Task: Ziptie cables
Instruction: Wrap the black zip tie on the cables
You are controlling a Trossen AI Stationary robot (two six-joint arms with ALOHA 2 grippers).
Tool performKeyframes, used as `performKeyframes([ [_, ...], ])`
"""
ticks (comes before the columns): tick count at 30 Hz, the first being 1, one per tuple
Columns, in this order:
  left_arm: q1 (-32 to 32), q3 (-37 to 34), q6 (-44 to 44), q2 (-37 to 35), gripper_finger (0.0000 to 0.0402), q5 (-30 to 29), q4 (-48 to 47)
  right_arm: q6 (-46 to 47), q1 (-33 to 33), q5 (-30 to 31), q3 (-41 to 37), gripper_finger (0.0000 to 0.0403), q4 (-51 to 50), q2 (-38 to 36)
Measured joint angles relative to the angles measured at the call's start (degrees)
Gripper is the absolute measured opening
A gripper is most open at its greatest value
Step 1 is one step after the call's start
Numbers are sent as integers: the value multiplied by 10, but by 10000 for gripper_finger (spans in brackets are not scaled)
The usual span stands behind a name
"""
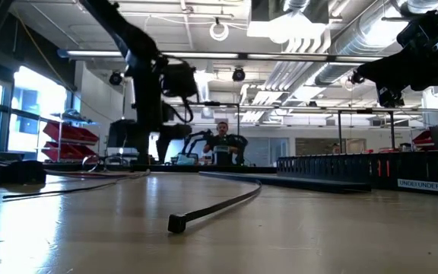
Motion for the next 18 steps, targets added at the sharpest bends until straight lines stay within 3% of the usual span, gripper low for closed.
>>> performKeyframes([
  [8, 20, -87, -23, 6, 154, 15, 136, 4, 0, 0, 0, 0, 3, 0],
  [11, 14, -100, -28, 7, 114, 12, 141, 4, 0, 0, 0, 0, 4, 0],
  [15, -8, -102, -11, 7, 28, 2, 140, 21, 1, 0, 0, 0, 4, 0],
  [18, -38, -103, -5, -1, 10, -7, 133, 48, 1, -8, 0, 0, 3, 0],
])
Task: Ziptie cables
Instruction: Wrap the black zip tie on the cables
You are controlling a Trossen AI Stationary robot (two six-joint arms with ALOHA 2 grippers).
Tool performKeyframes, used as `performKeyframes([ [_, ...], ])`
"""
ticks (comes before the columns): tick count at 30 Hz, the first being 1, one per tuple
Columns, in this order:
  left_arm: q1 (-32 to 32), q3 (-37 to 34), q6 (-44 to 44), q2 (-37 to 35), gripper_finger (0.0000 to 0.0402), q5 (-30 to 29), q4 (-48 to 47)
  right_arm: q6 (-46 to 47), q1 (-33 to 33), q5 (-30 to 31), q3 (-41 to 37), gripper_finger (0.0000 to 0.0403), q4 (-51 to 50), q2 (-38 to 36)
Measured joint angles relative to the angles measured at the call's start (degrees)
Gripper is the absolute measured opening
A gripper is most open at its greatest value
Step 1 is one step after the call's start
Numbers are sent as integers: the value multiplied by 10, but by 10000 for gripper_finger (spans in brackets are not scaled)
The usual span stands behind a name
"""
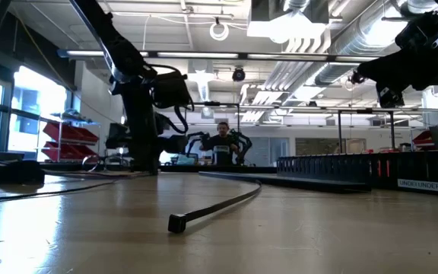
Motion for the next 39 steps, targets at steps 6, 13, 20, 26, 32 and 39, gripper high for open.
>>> performKeyframes([
  [6, -129, -3, -24, -47, 3, -10, -9, -25, 3, -62, 0, 0, 6, 28],
  [13, -339, -2, -20, -71, 1, -155, 62, -1, 55, -70, 0, 0, 76, 106],
  [20, -469, 7, 136, -49, 0, -279, 305, 17, 113, -38, 0, 24, 265, 240],
  [26, -504, 86, 251, 8, 0, -325, 357, 14, 155, 38, 10, 100, 371, 387],
  [32, -500, 166, 321, 71, 0, -327, 358, -21, 196, 52, 90, 176, 405, 535],
  [39, -500, 208, 344, 107, 0, -330, 361, -25, 230, 117, 154, 212, 459, 674],
])
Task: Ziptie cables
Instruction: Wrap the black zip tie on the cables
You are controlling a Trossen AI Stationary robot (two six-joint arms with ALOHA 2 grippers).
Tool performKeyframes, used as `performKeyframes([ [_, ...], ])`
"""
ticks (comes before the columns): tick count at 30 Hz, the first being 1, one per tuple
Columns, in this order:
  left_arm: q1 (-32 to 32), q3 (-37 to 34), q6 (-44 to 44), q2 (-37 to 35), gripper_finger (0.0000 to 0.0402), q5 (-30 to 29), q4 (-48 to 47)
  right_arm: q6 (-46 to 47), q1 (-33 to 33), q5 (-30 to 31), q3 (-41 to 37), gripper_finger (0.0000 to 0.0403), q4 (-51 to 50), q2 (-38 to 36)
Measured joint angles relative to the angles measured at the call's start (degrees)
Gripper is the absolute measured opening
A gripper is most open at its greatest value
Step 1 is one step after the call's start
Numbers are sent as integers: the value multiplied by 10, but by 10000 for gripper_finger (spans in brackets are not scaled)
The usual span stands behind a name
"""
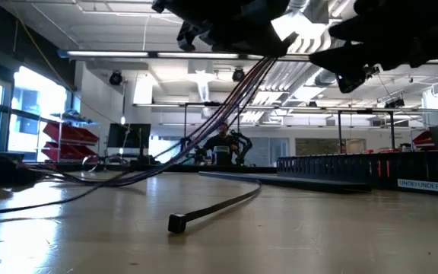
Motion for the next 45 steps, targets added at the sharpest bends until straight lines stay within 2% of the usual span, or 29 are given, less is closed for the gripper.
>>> performKeyframes([
  [8, -9, 3, -4, 7, 0, -1, 4, 6, 18, 59, 46, 202, 107, 134],
  [13, -18, 3, 5, 7, 0, -10, 9, 6, 23, 92, 68, 179, 135, 185],
  [17, -21, 3, 5, 7, 0, -11, 9, 6, 23, 85, 79, 141, 144, 196],
  [27, -22, 3, 6, 7, 0, -13, 8, -16, 23, 69, 86, 14, 152, 197],
  [30, -22, 3, 5, 6, 5, -13, 2, -23, 23, 71, 86, 7, 154, 197],
  [36, -22, 3, -9, -20, 64, -8, -53, -42, 26, 80, 88, 3, 160, 166],
  [41, -29, 3, -1, -55, 128, 16, -99, -82, 47, 110, 88, 2, 142, 121],
  [45, -32, 3, 12, -54, 161, 22, -108, -99, 68, 134, 88, 1, 107, 83],
])
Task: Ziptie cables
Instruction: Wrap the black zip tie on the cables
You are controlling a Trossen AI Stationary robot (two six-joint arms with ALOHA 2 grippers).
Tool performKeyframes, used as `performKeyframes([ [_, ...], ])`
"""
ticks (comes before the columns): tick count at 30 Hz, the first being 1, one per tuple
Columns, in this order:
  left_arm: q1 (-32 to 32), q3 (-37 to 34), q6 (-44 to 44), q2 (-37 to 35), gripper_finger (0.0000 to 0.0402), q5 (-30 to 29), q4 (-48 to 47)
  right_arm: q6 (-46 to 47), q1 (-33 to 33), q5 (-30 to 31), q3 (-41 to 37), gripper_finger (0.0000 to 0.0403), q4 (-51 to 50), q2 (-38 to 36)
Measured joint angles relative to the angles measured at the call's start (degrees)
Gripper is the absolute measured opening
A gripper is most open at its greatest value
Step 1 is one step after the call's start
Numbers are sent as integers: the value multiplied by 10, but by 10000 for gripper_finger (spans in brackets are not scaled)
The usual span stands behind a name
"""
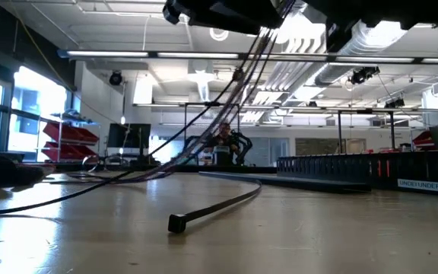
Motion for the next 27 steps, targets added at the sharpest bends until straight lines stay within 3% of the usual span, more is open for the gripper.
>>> performKeyframes([
  [5, 15, 0, 41, 39, 171, -15, 89, -3, 21, 4, 0, 1, -28, -38],
  [13, 37, 0, 136, 125, 172, -22, 326, -26, 46, 33, 0, 0, -56, -75],
  [21, 37, 0, 141, 155, 148, -189, 329, -26, 89, 44, -1, 0, -62, -127],
  [27, 26, 0, 206, 154, 99, -237, 328, -26, 144, 45, -1, 0, -94, -184],
])
